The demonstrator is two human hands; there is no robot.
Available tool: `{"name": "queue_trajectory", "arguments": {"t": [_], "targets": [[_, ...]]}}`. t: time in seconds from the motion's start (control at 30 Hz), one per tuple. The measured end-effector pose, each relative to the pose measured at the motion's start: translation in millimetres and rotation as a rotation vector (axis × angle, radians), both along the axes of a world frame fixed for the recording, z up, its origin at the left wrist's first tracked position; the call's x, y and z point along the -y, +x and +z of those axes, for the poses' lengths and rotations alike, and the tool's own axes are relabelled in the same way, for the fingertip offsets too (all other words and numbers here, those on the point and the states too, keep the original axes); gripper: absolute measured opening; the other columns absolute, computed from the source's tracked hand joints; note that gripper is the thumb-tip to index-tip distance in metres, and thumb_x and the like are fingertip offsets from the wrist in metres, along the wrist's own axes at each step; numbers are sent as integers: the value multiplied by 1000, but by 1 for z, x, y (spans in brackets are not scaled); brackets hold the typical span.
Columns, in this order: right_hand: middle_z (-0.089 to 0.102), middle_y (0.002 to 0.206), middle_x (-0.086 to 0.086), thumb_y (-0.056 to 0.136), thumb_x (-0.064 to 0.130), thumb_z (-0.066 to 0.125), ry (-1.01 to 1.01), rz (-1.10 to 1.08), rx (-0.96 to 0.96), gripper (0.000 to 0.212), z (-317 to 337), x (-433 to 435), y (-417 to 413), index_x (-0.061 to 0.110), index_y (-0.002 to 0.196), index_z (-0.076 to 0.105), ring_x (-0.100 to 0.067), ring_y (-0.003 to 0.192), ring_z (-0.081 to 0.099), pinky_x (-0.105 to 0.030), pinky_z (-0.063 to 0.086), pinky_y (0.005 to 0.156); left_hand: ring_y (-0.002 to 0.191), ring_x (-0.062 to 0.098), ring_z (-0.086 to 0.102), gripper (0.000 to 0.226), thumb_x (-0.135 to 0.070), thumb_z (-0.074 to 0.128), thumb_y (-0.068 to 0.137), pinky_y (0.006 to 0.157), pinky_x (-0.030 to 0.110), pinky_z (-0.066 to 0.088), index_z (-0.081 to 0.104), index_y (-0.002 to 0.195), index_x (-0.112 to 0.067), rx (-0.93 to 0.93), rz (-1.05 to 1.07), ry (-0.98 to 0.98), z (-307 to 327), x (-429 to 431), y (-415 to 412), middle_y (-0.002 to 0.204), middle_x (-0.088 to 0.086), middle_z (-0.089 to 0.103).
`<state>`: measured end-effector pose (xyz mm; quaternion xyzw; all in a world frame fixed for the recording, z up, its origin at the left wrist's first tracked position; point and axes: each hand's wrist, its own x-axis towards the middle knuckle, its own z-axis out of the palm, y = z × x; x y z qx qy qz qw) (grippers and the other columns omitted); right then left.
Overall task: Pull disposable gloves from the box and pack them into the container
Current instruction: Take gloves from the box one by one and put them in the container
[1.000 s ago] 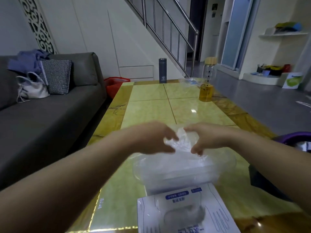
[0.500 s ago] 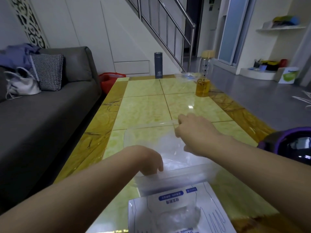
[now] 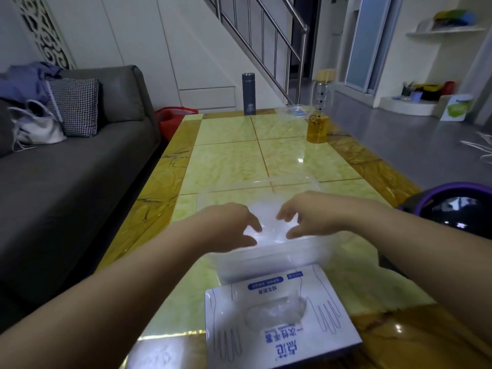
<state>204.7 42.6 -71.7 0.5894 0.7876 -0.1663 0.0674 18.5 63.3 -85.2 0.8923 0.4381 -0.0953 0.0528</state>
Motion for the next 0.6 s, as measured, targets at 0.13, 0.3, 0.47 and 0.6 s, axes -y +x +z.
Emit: {"name": "queue_trajectory", "arguments": {"t": [0.13,0.3,0.47,0.6], "targets": [[67,104,7,89,51,56,37,-29,-155,39,8,38,13,20,111,67,-6,90,61,-24,51,81,104,12,56,27,-40,50,95,89,33,48,60,120,-35,170,16,90,10,31,-12,121,-11,56],[64,94,5,89,44,60,97,-38,-91,29,-1,70,22,18,100,67,-10,84,57,-27,46,72,98,8,58,29,-44,51,94,85,33,50,64,115,-30,270,45,11,5,65,-12,113,-11,64],[61,120,5,92,38,57,287,-85,-85,34,-5,98,33,23,123,60,-12,103,54,-28,44,86,97,9,58,31,-33,52,95,81,27,50,58,125,-29,379,-10,296,-4,96,-7,118,-13,59],[61,108,10,93,31,57,502,-44,-243,26,-8,132,26,24,117,63,-5,94,53,-26,47,85,98,6,58,35,-45,57,89,78,24,50,59,121,-32,322,-62,195,-18,123,0,115,-16,57]]}}
